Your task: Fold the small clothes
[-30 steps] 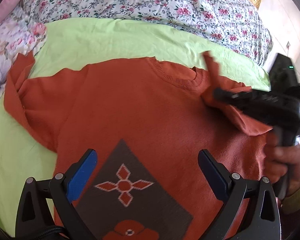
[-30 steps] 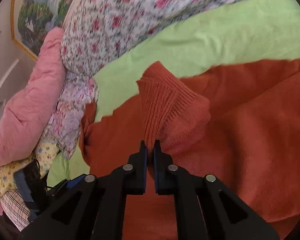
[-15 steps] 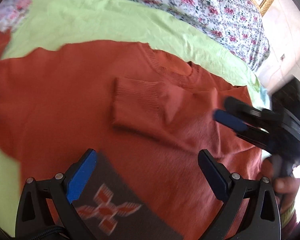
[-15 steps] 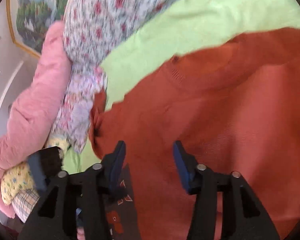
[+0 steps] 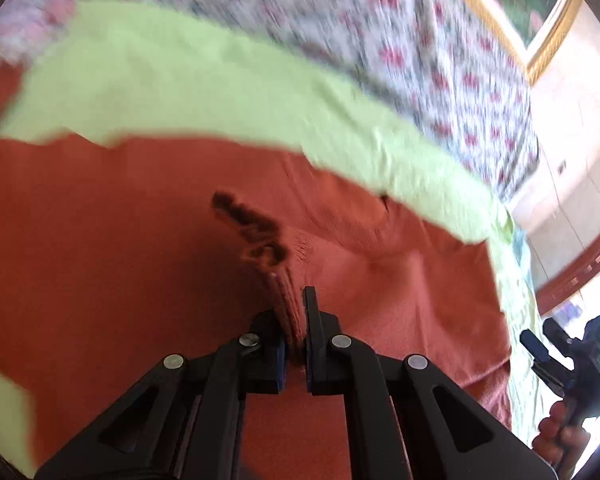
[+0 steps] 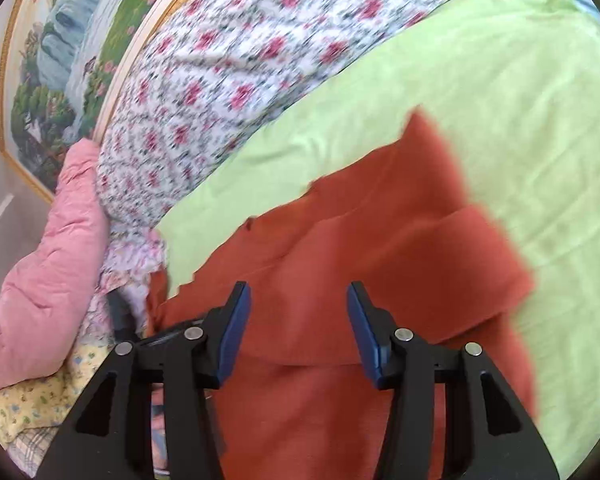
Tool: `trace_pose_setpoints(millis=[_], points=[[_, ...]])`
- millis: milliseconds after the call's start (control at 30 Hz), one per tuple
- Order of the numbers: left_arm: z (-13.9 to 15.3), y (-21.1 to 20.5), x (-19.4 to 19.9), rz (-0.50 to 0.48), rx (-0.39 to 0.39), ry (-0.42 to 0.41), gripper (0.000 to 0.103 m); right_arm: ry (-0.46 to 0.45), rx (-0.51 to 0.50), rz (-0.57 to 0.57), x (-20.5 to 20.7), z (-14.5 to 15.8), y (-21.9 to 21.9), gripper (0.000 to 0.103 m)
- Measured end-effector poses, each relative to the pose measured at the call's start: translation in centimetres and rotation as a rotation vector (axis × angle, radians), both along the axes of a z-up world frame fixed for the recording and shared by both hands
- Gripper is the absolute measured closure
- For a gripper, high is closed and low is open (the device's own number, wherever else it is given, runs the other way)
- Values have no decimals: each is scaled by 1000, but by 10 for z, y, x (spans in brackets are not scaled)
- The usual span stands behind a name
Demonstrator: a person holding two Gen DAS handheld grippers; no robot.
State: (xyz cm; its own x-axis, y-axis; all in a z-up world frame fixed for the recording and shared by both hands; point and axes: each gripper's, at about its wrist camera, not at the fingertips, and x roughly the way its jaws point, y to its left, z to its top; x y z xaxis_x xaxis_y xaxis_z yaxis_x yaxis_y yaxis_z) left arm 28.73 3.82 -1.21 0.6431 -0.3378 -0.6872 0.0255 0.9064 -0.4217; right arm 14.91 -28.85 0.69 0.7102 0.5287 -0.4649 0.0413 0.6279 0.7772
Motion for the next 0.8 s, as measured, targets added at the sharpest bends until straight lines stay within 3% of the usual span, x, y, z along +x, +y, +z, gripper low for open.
trace_pose_setpoints(millis=[67, 133, 200, 267, 533, 567, 600, 700, 800], points=[[-4, 22, -6, 37, 27, 9, 99, 13, -32, -44, -1, -3, -14, 51], [-16, 35, -6, 45, 6, 62, 98, 41, -59, -78, 6, -11, -25, 51], [-20, 36, -8, 28, -23, 60, 98, 73, -81, -88, 18, -20, -30, 51], [-20, 30, -9, 19, 6, 52, 98, 119, -144, -88, 36, -26, -31, 51], [-24, 29, -11, 1, 37, 54, 98, 252, -438, 72, 105, -58, -11, 52], [-22, 27, -11, -7, 49, 47, 98, 240, -477, 80, 106, -57, -8, 78], [-18, 25, -12, -12, 59, 35, 98, 230, -487, 90, 107, -56, -9, 91], [-7, 25, -15, -13, 73, -9, 98, 214, -424, 38, 101, -48, -29, 91], [-19, 29, -10, -12, 98, 36, 97, 239, -413, 41, 100, -59, -31, 91]])
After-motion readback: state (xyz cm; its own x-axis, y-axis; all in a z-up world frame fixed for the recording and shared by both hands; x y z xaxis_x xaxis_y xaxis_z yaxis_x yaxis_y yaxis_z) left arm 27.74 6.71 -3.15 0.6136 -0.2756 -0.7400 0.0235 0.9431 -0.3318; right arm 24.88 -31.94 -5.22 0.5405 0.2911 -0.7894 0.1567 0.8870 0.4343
